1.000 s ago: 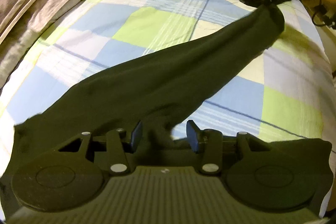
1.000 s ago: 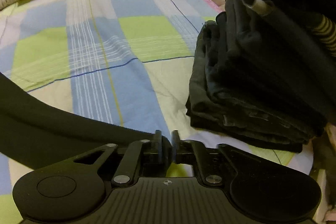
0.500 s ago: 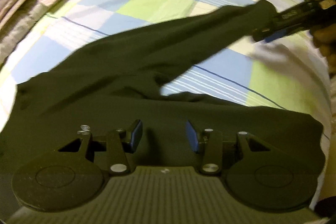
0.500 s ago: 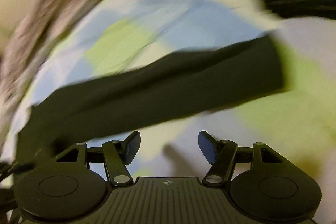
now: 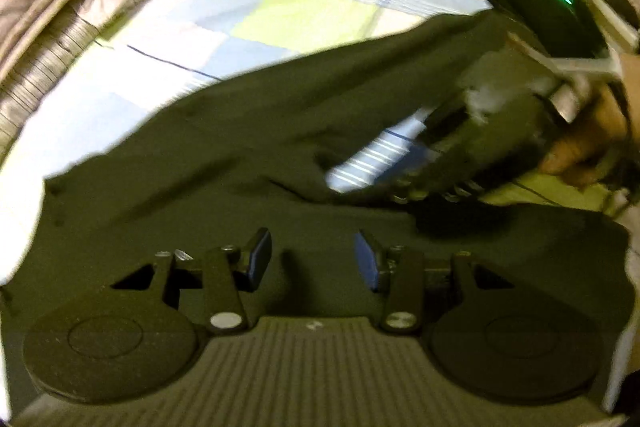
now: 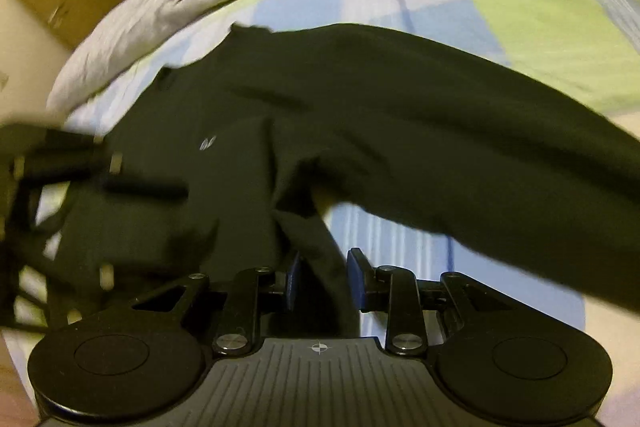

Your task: Fold clothes

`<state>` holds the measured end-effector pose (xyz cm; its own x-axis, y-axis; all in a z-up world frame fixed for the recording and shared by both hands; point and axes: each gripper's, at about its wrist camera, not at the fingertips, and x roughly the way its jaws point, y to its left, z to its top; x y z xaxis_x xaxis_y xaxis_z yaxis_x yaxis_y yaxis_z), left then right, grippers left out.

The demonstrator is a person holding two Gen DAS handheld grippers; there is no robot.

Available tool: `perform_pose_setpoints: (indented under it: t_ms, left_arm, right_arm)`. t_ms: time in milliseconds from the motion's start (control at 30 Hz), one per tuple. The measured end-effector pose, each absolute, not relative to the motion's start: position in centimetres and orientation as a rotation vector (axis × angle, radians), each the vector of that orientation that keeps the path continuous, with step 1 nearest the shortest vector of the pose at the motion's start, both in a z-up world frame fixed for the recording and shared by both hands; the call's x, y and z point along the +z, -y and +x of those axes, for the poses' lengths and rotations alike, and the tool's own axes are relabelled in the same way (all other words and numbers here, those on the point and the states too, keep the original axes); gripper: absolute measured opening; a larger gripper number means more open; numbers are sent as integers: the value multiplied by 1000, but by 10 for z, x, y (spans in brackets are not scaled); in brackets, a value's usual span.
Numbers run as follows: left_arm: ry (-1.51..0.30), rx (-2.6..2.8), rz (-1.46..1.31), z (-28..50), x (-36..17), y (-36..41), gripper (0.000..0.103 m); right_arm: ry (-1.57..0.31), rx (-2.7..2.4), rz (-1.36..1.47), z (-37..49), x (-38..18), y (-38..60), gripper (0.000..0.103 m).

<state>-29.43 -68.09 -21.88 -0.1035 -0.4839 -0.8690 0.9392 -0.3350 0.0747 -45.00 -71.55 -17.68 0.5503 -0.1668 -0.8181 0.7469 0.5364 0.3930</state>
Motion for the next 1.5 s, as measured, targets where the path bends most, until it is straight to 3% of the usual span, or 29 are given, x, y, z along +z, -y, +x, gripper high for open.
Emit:
perform_pose_setpoints:
  t_ms: [33,433,567,633,700,933,1067,1367,1400,1433,1467,1500]
  left_arm:
    - [-623,-1664,1033,-289,-218,687,41]
    - [-609,-1686,1030,-274,-226,736,42]
    - [-621,-1715,1060,-281,-241,738,42]
    - [-636,-1711,1055,-283,-248,740,42]
    - [-650,-1704,1044,-285,-254,742,42]
    - [-713,-1657,962,-276,-261,739,42]
    - [-734,-1628,931,-266,-262,737,42]
    - [-740,-1595,865,-246,-261,757,42]
    - [-740,-1597,870,-245,-260,755,42]
    - [-742,-1601,881,-244,-259,752,42]
    - [-743,-1604,896,-242,-259,746,42]
    - [-744,-1605,909,-241,-259,740,42]
  right_arm:
    - [-827,-616,816,-447,-178,716,0]
    - [-763,-763,1007,-524,-164,696,1]
    - [-778,-845,895,-539,-144,724,2]
    - [-787,-866,822,-541,-139,751,15]
    - [-794,-869,754,-538,-138,781,64]
    - [-943,-652,574,-468,-181,859,64]
    - [-1068,-524,480,-445,-193,870,0]
    - [-1053,-664,338,-444,-184,893,0]
    - [-1038,-691,336,-451,-181,886,6]
    - [-1023,-718,334,-457,-179,879,19]
    - [-1008,-746,332,-464,-176,872,43]
    - [-989,-776,349,-474,-173,865,56]
